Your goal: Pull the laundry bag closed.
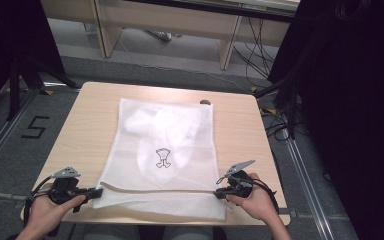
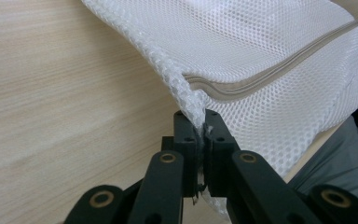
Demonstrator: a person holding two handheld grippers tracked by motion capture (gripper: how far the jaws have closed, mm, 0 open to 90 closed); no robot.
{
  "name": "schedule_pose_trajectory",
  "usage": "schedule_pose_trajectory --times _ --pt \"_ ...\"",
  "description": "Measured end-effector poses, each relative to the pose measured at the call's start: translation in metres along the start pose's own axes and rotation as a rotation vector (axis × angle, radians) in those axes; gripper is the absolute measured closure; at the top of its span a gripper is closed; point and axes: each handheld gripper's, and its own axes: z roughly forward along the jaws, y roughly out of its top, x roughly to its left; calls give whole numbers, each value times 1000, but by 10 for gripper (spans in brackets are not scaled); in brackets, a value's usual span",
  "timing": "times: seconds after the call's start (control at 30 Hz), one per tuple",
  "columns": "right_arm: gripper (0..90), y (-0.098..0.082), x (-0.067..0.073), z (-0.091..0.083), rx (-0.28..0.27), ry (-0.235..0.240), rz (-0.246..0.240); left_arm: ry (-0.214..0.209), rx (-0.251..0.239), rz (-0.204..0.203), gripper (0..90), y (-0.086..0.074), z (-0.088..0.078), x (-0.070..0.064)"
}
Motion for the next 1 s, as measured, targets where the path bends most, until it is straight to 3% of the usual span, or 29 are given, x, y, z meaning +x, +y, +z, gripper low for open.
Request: schedule_pose_trajectory --times 0.13,0.3,0.33,0.53,0.57,0.6,0.7,0.77,0.83,0.9,0.93,0.97,1.0 --pt "825 -1 -2 0 5 5 -26 -2 1 -2 853 0 0 1" --pt "824 -2 -1 1 22 2 4 -4 4 -1 852 0 -1 1" --pt "825 -1 -3 1 19 -5 -17 -4 4 0 852 0 -1 1" --pt "823 -1 -1 3 21 -4 0 4 2 1 843 0 -1 1" --pt "822 -1 0 3 27 0 -6 5 31 46 837 0 -2 4" --pt "820 -1 1 3 26 2 -2 9 33 35 828 0 -1 4" --pt "804 -1 0 3 -14 10 -11 24 34 24 795 -1 3 3" --pt "755 0 1 3 -43 12 -3 39 55 60 755 0 1 5" --pt "740 1 1 3 -74 15 5 66 67 71 708 -1 1 6" --pt "717 2 2 1 -93 -2 5 84 62 64 672 -1 1 7" --pt "708 1 2 4 -135 -21 32 90 65 81 645 0 0 9" --pt "698 2 1 0 -125 -15 25 102 61 81 620 0 0 9" --pt "691 2 1 0 -153 -25 46 114 62 86 595 0 -1 9"
